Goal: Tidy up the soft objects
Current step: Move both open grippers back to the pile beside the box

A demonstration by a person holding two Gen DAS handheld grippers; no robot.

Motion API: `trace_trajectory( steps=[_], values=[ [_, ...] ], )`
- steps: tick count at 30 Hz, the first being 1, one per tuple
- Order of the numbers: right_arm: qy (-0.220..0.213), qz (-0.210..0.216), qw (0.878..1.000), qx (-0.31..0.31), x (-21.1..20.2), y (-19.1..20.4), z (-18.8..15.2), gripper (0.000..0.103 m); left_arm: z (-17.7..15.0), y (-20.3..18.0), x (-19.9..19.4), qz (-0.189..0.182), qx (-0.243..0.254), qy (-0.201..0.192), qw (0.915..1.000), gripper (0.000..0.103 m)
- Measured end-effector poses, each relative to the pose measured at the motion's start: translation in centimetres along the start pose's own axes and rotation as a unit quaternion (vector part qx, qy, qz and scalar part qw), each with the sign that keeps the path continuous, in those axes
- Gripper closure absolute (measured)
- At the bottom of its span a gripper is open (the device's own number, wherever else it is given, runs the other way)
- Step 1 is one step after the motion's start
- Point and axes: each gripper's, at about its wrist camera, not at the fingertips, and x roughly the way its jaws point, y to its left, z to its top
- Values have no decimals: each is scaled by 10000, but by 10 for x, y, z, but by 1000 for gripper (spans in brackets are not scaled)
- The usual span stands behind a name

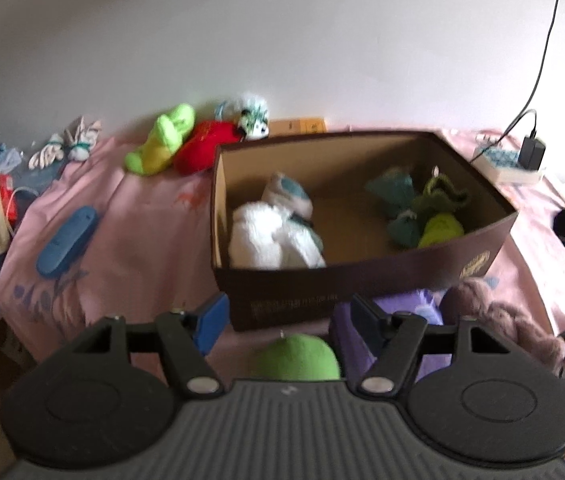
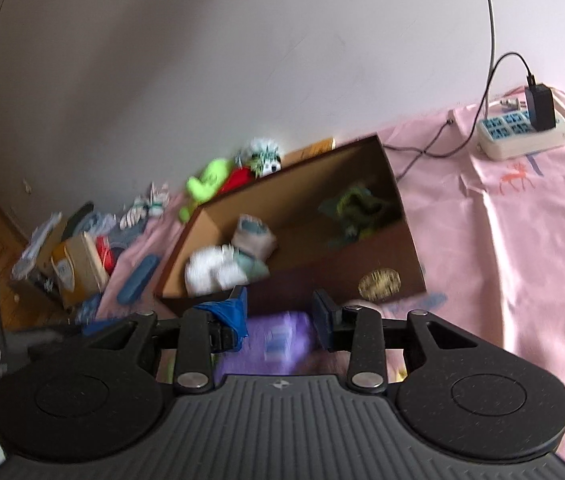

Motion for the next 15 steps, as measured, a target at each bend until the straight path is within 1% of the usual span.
trace_trajectory(
  steps=[6,15],
  values=[
    [302,65,9993,-222,-12,-4,-21,84,-11,-14,-1,335,-38,333,9989,32],
    [610,237,9969,-433,-22,-6,-40,84,-27,-35,-18,692,-70,462,9965,31]
  ],
)
